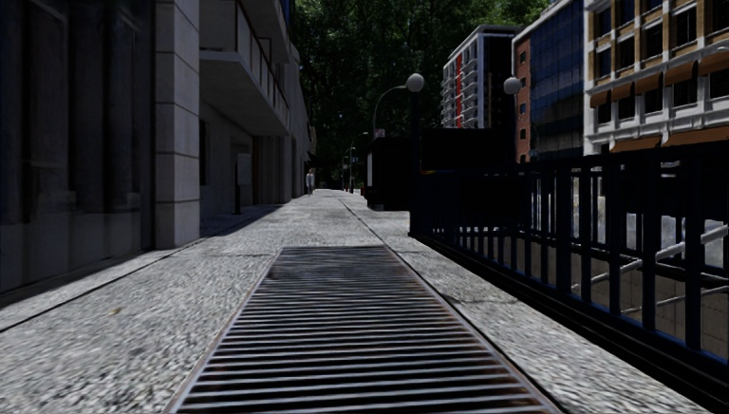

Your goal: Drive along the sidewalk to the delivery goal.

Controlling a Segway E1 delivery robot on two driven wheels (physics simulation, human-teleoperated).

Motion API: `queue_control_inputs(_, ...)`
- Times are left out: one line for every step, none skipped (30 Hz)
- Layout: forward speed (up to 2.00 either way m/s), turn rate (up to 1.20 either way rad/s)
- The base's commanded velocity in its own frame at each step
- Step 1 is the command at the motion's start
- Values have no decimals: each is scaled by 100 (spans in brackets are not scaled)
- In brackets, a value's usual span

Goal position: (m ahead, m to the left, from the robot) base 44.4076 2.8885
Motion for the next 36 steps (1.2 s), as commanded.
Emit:
queue_control_inputs(200, 0)
queue_control_inputs(200, 0)
queue_control_inputs(200, 0)
queue_control_inputs(200, 0)
queue_control_inputs(200, 0)
queue_control_inputs(200, 0)
queue_control_inputs(200, 0)
queue_control_inputs(200, 0)
queue_control_inputs(200, 0)
queue_control_inputs(200, 0)
queue_control_inputs(200, 0)
queue_control_inputs(200, 0)
queue_control_inputs(200, 0)
queue_control_inputs(200, 0)
queue_control_inputs(200, 0)
queue_control_inputs(200, 0)
queue_control_inputs(200, 0)
queue_control_inputs(200, 0)
queue_control_inputs(200, 0)
queue_control_inputs(200, 0)
queue_control_inputs(200, 0)
queue_control_inputs(200, 0)
queue_control_inputs(200, 0)
queue_control_inputs(200, 0)
queue_control_inputs(200, 0)
queue_control_inputs(200, 0)
queue_control_inputs(200, 0)
queue_control_inputs(200, 0)
queue_control_inputs(200, 0)
queue_control_inputs(200, 0)
queue_control_inputs(200, 0)
queue_control_inputs(200, 0)
queue_control_inputs(200, 0)
queue_control_inputs(200, 0)
queue_control_inputs(200, 0)
queue_control_inputs(200, 0)
